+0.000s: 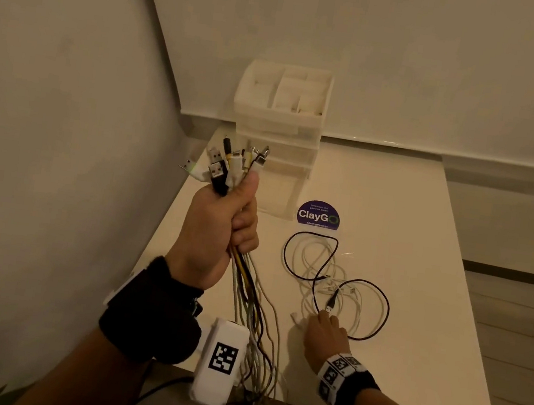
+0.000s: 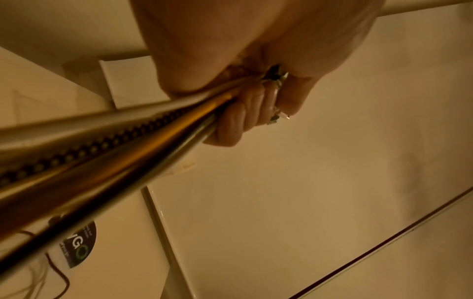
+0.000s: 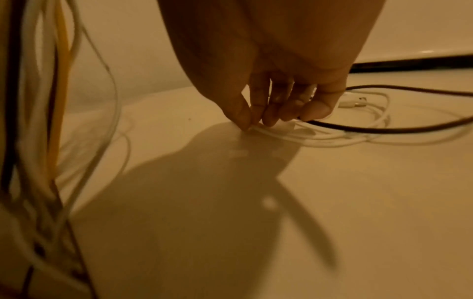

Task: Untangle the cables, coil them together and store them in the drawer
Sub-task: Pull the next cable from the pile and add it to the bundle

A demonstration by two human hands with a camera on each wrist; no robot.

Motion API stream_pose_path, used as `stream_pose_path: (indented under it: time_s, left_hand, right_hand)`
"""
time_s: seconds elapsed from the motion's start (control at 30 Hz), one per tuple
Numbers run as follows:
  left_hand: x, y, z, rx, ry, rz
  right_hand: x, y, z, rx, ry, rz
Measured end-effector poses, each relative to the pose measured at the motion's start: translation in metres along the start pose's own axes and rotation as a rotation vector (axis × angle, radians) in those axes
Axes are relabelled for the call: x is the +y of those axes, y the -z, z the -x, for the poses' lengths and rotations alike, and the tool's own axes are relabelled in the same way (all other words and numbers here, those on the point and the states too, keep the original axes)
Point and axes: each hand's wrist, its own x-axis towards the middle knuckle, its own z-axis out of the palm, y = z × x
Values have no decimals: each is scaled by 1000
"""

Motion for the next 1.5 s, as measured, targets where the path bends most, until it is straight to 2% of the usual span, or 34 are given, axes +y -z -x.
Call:
stream_pose_path:
  time_s: [0.1,0.17,0.3,0.47,0.6,0.73,0.87,1.0,1.13,1.2,1.3,1.43,1.5]
  left_hand:
    - [-6,1,-5,-6,0,-13]
    - [-9,-1,-7,5,10,-24]
    - [-19,-10,-14,13,20,-100]
    - [-40,-32,-29,-68,27,-128]
    - [-48,-59,-39,-92,15,-183]
    - [-54,-75,-43,-53,49,-160]
    - [-60,-81,-48,11,35,-191]
    - [-60,-76,-56,64,7,-253]
    - [-38,-63,-64,46,-101,-184]
    - [-23,-57,-68,58,-147,-59]
    - [-1,-44,-74,82,-178,34]
    - [21,-25,-78,150,-250,-28]
    - [27,-19,-75,133,-295,-103]
  right_hand:
    - [4,23,3,104,-23,-269]
    - [9,52,10,182,-1,-550]
    - [11,126,35,248,67,-1103]
    - [0,196,58,358,238,-1370]
    - [-26,227,67,514,333,-1348]
    - [-37,234,68,656,302,-1337]
    - [-36,228,71,583,309,-1348]
    - [-28,219,68,589,294,-1288]
    - [-5,205,62,507,358,-1129]
    - [9,196,57,432,393,-1039]
    - [28,182,49,372,365,-967]
    - [49,162,35,350,292,-929]
    - [52,159,31,349,276,-914]
